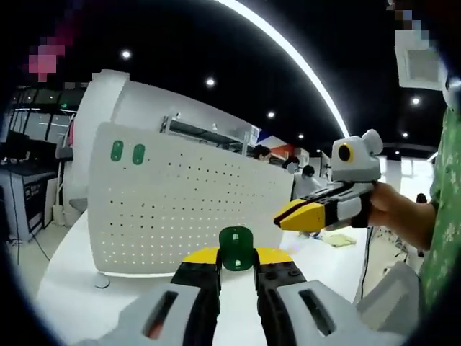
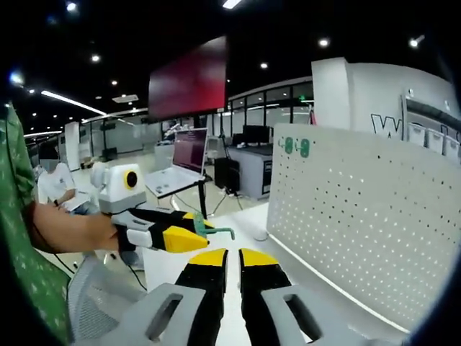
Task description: Insert the hook assembly into the mounting plate slot until the hook locks in place.
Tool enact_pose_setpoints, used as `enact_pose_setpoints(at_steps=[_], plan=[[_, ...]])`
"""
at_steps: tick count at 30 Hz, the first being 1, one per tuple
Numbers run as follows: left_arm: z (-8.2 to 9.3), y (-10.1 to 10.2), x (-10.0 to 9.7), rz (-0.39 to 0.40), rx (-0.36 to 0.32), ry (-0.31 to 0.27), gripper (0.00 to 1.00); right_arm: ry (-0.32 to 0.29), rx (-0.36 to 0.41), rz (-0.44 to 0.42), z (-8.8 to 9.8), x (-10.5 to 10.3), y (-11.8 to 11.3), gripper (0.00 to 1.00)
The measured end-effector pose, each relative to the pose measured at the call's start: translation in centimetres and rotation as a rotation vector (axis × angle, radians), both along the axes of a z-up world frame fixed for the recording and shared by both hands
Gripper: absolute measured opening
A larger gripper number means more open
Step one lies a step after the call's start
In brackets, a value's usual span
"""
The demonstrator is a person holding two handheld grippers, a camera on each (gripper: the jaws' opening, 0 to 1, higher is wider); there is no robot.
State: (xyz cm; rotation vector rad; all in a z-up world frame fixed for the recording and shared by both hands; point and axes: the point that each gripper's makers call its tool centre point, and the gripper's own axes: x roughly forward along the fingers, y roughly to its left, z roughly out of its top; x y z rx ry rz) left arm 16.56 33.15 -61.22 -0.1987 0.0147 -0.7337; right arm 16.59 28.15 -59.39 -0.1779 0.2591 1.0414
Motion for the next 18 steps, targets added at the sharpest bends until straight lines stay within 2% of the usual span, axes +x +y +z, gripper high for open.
enact_pose_setpoints(at_steps=[10, 18], plan=[[1.4, -1.5, -1.7, -0.145, -0.098, -0.028, 0.18, -0.009, 0.032, 0.05, 1.1, -0.7, 0.5, 0.06], [2.3, -1.8, -2.3, -0.195, -0.161, -0.034, 0.18, -0.013, 0.046, 0.073, 1.5, -1.1, 0.8, 0.05]])
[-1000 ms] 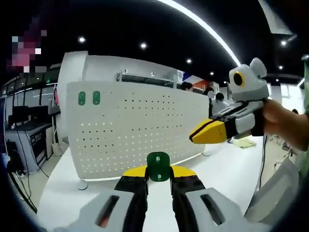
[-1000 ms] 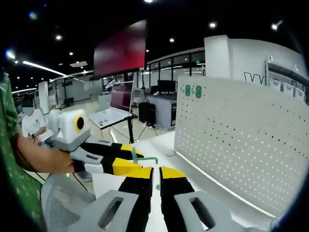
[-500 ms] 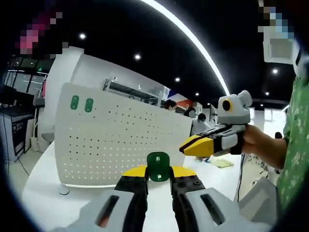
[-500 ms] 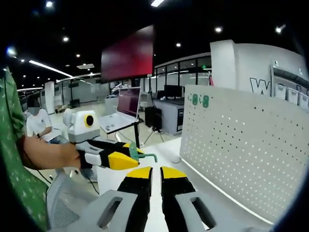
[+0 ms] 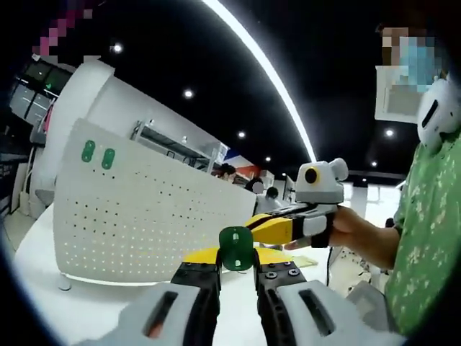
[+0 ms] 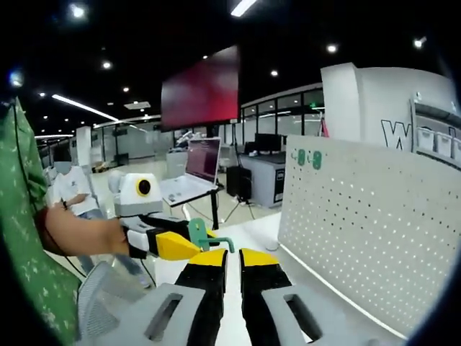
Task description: Insert the hook assembly into the mounting plate slot until the hook locks in place.
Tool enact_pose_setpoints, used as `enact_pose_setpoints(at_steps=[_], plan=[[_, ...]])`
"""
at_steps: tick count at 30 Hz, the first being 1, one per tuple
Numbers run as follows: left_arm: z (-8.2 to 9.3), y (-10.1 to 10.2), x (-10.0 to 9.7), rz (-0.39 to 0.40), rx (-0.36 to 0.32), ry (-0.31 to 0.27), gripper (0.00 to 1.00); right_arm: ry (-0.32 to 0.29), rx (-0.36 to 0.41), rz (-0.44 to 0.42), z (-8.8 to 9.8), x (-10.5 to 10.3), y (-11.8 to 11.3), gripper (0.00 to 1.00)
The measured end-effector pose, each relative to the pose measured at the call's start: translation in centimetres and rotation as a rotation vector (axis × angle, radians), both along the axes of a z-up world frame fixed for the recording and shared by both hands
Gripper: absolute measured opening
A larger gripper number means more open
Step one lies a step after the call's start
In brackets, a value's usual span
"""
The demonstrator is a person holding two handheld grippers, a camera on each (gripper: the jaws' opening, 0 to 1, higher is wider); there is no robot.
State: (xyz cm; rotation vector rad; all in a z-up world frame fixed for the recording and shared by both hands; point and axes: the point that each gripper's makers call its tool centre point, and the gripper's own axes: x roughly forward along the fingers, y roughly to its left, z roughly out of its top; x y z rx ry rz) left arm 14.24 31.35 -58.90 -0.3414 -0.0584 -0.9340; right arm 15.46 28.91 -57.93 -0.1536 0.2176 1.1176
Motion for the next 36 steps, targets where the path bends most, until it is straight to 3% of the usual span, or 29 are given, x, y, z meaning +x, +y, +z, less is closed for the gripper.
enact_pose_setpoints(at_steps=[16, 20, 36], plan=[[0.4, -0.4, -0.5, -0.043, -0.059, 0.015, 0.18, -0.039, -0.005, 0.03, 0.7, -0.6, 0.3, 0.02], [1.0, -0.2, -0.8, -0.067, -0.111, 0.014, 0.18, -0.061, -0.037, 0.049, 0.5, -0.9, 0.4, 0.02], [1.3, -0.6, -0.8, -0.055, -0.151, 0.021, 0.18, -0.113, -0.069, -0.001, 0.7, -0.5, 0.6, 0.02]])
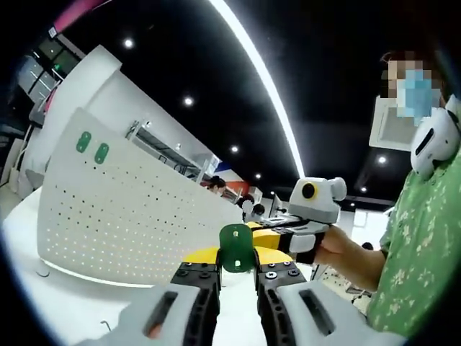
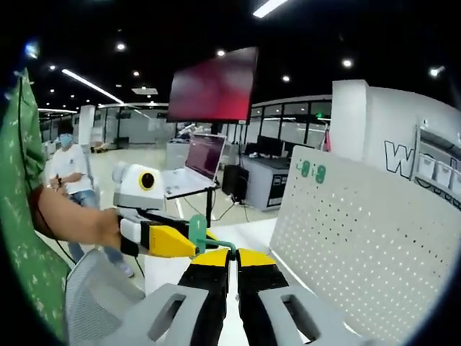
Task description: Insert the hook assembly into the mounting plate slot until the hook locks in place.
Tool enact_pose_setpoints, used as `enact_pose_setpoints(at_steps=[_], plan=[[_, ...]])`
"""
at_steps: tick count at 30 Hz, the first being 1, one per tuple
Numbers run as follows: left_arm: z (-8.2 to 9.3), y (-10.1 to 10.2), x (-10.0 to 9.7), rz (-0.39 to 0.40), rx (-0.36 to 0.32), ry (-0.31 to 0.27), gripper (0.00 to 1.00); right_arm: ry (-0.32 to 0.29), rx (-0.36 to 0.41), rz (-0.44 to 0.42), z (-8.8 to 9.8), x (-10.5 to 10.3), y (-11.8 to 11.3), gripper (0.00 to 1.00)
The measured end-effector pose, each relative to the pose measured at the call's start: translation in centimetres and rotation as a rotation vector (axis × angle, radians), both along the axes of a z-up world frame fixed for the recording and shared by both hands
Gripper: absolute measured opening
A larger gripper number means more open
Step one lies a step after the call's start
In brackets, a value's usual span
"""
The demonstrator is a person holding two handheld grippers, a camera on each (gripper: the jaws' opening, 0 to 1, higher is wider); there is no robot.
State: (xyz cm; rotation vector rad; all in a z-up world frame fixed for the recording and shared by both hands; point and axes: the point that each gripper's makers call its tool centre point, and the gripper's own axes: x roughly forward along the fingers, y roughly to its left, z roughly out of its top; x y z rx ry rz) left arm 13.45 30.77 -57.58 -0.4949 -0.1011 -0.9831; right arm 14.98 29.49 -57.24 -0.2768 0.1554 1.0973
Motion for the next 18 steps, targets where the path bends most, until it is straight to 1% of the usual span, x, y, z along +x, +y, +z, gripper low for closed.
enact_pose_setpoints(at_steps=[2, 4, 6, 9, 11, 13, 16, 18], plan=[[0.03, 0.0, -0.01, -0.001, -0.007, 0.002, 0.18, 0.003, 0.006, -0.001, 0.12, -0.01, 0.0, 0.02], [-0.05, -0.15, -0.05, 0.001, 0.005, 0.0, 0.18, -0.009, -0.005, -0.003, 0.17, -0.03, -0.03, 0.02], [-0.33, -0.43, -0.04, 0.01, 0.048, -0.01, 0.18, -0.056, -0.038, -0.003, 0.29, -0.01, -0.03, 0.02], [-0.51, -0.72, -0.12, 0.008, 0.093, -0.02, 0.18, -0.104, -0.085, -0.005, 0.25, 0.01, -0.08, 0.02], [-0.57, -0.76, -0.09, 0.011, 0.116, -0.026, 0.19, -0.114, -0.094, -0.004, 0.3, -0.05, -0.04, 0.02], [-0.51, -0.62, 0.07, 0.02, 0.125, -0.027, 0.2, -0.126, -0.1, -0.002, 0.43, -0.07, -0.02, 0.02], [-0.61, -0.44, 0.45, 0.045, 0.169, -0.036, 0.25, -0.159, -0.132, -0.005, 0.43, 0.08, -0.1, 0.02], [-0.6, -0.56, 0.49, 0.047, 0.191, -0.04, 0.28, -0.176, -0.149, -0.006, 0.37, 0.14, -0.14, 0.02]])
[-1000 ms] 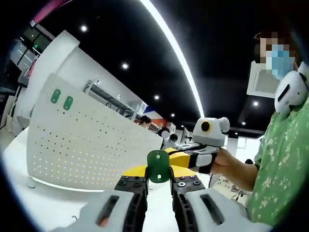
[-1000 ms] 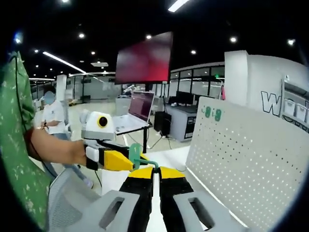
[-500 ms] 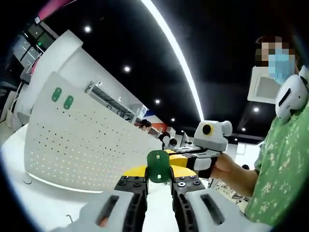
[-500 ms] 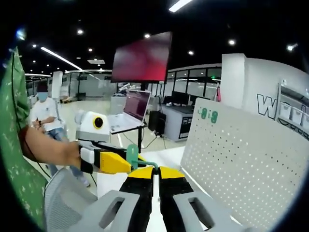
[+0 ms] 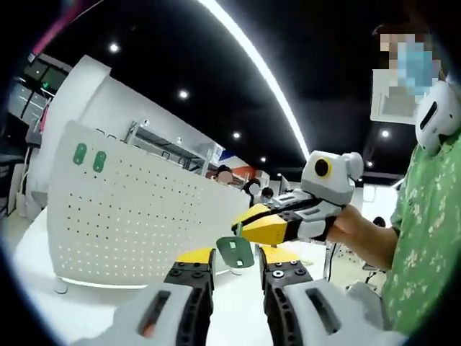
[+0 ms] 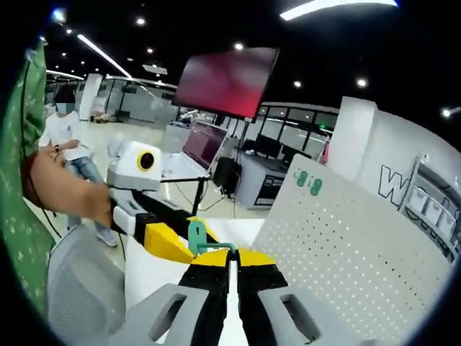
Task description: Insert the hook assembly into the mounting plate slot until the hook locks in place.
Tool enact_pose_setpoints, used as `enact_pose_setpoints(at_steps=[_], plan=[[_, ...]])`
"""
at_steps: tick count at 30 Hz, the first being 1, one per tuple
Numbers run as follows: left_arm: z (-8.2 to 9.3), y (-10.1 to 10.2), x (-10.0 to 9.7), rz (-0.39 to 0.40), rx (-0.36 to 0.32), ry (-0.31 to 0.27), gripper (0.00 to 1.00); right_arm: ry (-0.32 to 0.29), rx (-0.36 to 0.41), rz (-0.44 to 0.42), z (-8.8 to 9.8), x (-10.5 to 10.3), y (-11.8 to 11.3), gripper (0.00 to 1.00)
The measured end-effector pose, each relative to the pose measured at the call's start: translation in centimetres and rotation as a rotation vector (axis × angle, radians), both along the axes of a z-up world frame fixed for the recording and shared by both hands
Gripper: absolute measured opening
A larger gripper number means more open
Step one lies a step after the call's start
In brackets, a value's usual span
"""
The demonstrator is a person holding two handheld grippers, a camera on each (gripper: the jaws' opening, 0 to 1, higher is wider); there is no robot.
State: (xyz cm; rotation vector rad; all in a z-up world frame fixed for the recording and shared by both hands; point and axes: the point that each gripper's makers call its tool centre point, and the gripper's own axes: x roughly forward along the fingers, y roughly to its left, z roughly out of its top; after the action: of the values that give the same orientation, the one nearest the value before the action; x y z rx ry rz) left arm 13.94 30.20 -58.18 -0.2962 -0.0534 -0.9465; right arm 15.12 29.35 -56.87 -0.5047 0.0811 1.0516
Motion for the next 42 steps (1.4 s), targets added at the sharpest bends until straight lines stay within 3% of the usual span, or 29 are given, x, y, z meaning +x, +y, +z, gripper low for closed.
enact_pose_setpoints(at_steps=[7, 19, 25, 42], plan=[[-0.1, -0.2, -0.1, 0.005, 0.162, -0.057, 0.31, -0.065, -0.08, -0.017, -0.4, 0.5, -0.4, 0.02], [1.1, -0.4, 0.2, -0.002, 0.286, -0.089, 0.27, -0.111, -0.172, -0.013, -1.4, 0.6, -0.8, 0.02], [-0.4, -0.8, 0.4, -0.017, 0.452, -0.077, 0.21, -0.14, -0.214, 0.007, -1.7, 0.4, -0.8, 0.02], [-2.5, -2.2, 0.4, -0.068, 0.562, -0.012, 0.06, -0.189, -0.296, 0.072, -2.7, -0.6, -0.1, 0.02]])
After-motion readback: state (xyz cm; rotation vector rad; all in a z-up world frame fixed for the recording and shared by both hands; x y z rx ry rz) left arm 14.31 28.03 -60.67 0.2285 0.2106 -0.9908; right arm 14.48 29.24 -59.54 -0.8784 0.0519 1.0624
